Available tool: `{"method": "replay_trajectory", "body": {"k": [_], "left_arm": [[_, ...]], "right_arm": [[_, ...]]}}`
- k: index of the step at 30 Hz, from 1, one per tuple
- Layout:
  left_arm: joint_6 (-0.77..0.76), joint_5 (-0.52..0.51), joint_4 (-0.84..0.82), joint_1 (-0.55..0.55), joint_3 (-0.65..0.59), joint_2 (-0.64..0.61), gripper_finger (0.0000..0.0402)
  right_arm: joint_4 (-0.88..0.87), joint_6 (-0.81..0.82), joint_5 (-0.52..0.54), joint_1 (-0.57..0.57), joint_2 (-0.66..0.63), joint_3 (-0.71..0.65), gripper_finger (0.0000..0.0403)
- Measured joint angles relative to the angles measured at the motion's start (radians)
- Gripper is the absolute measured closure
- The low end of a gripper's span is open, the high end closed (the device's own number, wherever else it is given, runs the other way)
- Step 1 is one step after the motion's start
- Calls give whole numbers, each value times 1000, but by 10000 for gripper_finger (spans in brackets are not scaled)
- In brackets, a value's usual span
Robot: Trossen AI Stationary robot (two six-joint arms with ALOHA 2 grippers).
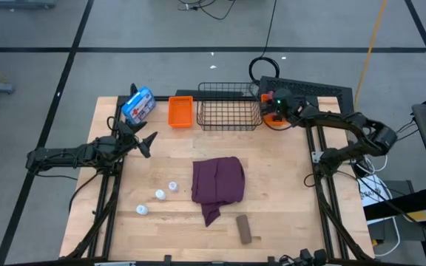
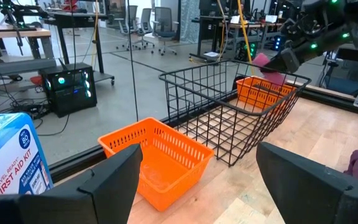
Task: Pick & place medical supplies in basket/bin
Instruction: Put the pink bandage into the right orange bin
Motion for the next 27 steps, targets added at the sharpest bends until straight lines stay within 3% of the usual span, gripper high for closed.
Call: {"method": "replay_trajectory", "body": {"k": [7, 18, 27], "left_arm": [[0, 0, 0, 0, 0, 0, 78], [0, 0, 0, 0, 0, 0, 78], [0, 0, -1, 0, 0, 0, 78]], "right_arm": [[-11, -1, 4, -1, -81, -1, 233], [-104, 73, -2, -54, -53, -1, 234], [-108, 71, -79, -56, -51, 0, 234]]}}
